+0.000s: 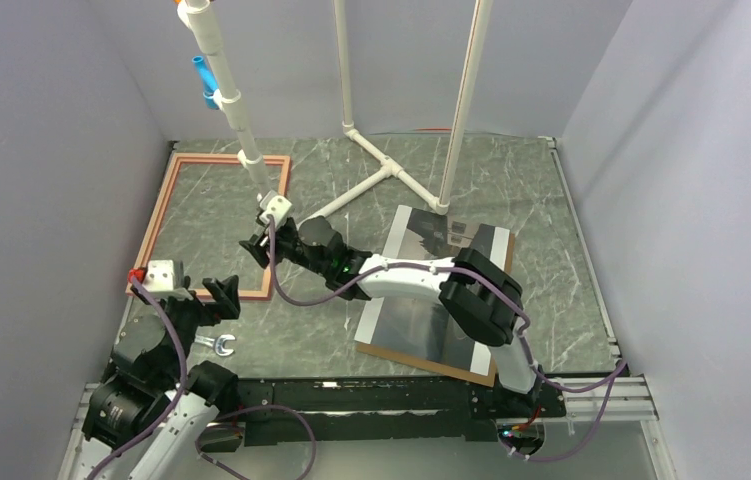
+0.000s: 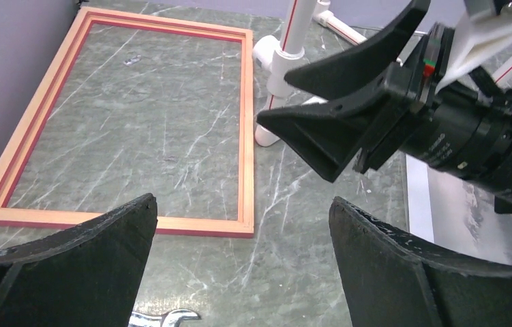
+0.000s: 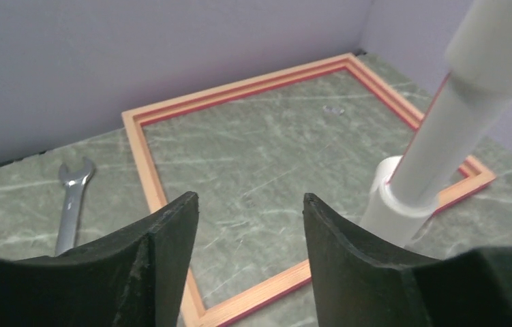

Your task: Put the photo into the frame

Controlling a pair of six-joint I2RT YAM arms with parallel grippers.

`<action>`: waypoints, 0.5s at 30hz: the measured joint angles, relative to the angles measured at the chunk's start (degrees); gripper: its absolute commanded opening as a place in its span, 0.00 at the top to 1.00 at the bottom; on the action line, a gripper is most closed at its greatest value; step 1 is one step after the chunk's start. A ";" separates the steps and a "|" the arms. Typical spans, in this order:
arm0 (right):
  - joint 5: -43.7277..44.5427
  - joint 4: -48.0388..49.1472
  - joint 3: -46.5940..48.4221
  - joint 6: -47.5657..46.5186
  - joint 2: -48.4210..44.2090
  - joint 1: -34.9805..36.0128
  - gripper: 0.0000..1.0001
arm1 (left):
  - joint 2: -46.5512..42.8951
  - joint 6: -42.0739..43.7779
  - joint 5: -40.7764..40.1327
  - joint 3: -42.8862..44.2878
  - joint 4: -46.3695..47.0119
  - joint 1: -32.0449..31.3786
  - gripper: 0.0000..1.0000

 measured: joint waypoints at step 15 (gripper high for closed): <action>5.88 -7.19 23.91 0.98 14.19 1.20 1.00 | -2.14 -1.27 -3.30 0.00 -0.92 0.00 0.01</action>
